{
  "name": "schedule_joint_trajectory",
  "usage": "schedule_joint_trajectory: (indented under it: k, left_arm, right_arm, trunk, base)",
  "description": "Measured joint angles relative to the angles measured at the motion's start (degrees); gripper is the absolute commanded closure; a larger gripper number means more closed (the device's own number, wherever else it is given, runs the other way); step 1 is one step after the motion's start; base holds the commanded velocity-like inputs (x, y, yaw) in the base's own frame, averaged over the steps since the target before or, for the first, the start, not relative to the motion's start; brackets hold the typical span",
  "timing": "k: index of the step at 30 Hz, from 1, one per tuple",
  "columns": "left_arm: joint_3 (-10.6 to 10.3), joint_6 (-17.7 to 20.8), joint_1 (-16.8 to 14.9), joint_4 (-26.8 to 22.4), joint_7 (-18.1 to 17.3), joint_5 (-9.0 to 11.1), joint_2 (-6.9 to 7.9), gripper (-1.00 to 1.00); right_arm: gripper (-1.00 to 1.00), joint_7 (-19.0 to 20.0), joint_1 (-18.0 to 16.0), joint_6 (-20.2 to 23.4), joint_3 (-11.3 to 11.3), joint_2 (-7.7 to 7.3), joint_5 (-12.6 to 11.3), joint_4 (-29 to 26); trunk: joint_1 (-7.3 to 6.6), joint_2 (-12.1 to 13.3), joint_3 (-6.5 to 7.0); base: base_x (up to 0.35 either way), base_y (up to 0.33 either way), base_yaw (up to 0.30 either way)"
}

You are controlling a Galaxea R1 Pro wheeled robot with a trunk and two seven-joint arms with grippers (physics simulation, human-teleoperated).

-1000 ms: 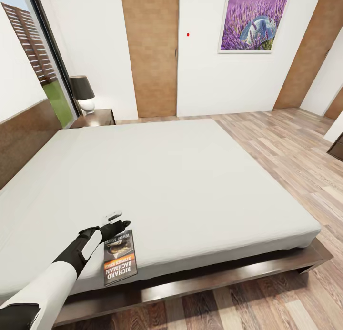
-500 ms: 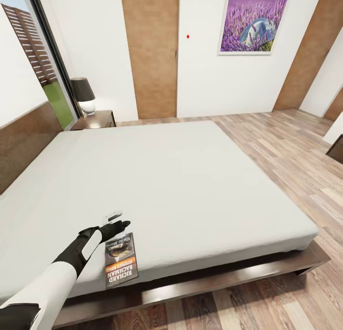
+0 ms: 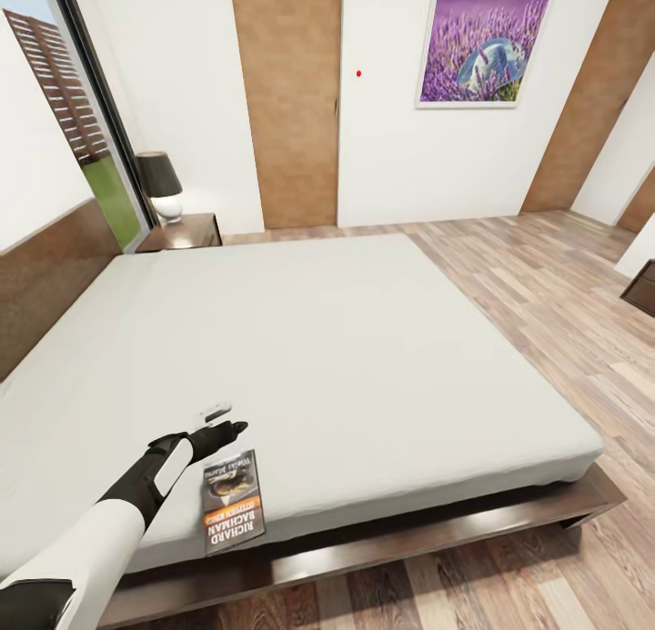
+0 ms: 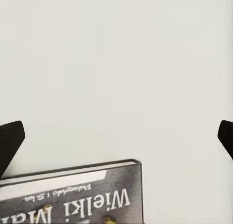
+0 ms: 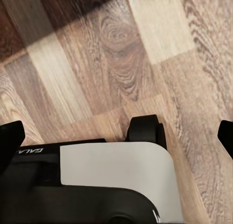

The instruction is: In the bedroom, move the book from the bed onto either nightstand, and place the two sandals side by side next to the bed.

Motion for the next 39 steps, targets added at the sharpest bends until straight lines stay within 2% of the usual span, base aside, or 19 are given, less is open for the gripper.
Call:
schedule_joint_trajectory:
  k: [9,11,15,18,21,22,24,25,29,30,31,34,35,39]
  left_arm:
    - [0.0,0.2,0.0,0.0,-0.6,0.1,0.07,-1.00]
    - [0.0,0.3,0.0,0.0,-1.7,0.1,0.10,-1.00]
    - [0.0,1.5,0.0,0.0,-7.1,0.1,1.23,-1.00]
    - [0.0,2.7,0.0,0.0,-12.6,0.0,2.24,-1.00]
    - [-0.1,3.2,0.1,0.9,-19.6,-0.1,3.94,-1.00]
    - [-0.1,3.2,0.2,1.3,-20.8,-0.2,4.23,-1.00]
    - [-0.1,3.1,1.4,4.7,-26.3,-0.4,5.87,-1.00]
    - [-0.1,3.1,1.6,5.4,-27.6,-0.4,6.18,-1.00]
    - [-0.1,2.3,3.3,10.0,-38.5,-0.7,8.00,-1.00]
    - [-0.1,1.9,3.6,10.8,-40.2,-0.7,8.27,-1.00]
    - [-0.3,0.6,4.8,12.9,-44.9,-0.9,8.90,-1.00]
    - [-0.3,-2.1,6.1,15.9,-50.3,-0.8,9.58,-1.00]
    - [-0.4,-4.2,6.8,18.4,-53.9,-0.9,10.35,-1.00]
    - [-0.7,-8.4,7.8,23.6,-60.5,-0.8,11.41,-1.00]
  right_arm:
    - [-1.00,0.0,0.0,0.0,0.0,-0.02,-0.1,0.0]
    - [-1.00,0.0,0.0,0.0,0.0,-0.02,-0.1,0.0]
    - [-1.00,0.0,0.0,0.0,0.0,-0.02,-0.1,0.0]
    - [-1.00,0.0,0.0,0.0,0.0,-0.02,-0.1,0.0]
    - [-1.00,0.0,0.0,0.0,0.0,-0.02,-0.1,0.0]
    - [-1.00,0.0,0.0,0.0,0.0,-0.02,-0.1,0.0]
    - [-1.00,0.0,0.0,0.0,0.0,-0.02,-0.1,0.0]
    - [-1.00,0.0,0.0,0.0,0.0,-0.02,-0.1,0.0]
    - [-1.00,0.0,0.0,0.0,0.0,-0.02,-0.1,0.0]
    - [-1.00,0.0,0.0,0.0,0.0,-0.02,-0.1,0.0]
    - [-1.00,0.0,0.0,0.0,0.0,-0.02,-0.1,0.0]
    - [-1.00,0.0,0.0,0.0,0.0,-0.02,-0.1,0.0]
    - [-1.00,0.0,0.0,0.0,0.0,-0.02,-0.1,0.0]
    - [-1.00,0.0,0.0,0.0,0.0,-0.02,-0.1,0.0]
  trunk:
    - [-1.98,3.6,1.62]
    - [-2.42,4.4,1.98]
    - [-3.30,6.0,2.69]
    - [-3.95,7.2,3.23]
    - [-4.61,8.4,3.77]
    - [-4.83,8.8,3.95]
    - [-5.27,9.6,4.31]
    - [-5.49,10.0,4.49]
    - [-6.37,11.6,5.20]
    - [-6.59,12.0,5.38]
    - [-6.81,12.4,5.56]
    - [-7.47,13.6,6.10]
    - [-7.69,14.0,6.28]
    - [-8.57,15.6,7.00]
  base:
    - [0.000,0.000,0.000]
    - [0.000,0.000,0.000]
    - [0.000,0.000,0.000]
    - [0.000,0.000,0.000]
    - [0.000,0.000,0.000]
    - [0.000,0.000,0.000]
    - [0.000,0.000,0.000]
    - [0.000,0.000,0.000]
    - [0.000,0.000,0.000]
    - [0.000,0.000,0.000]
    - [0.000,0.000,0.000]
    - [0.000,0.000,0.000]
    - [0.000,0.000,0.000]
    - [0.000,0.000,0.000]
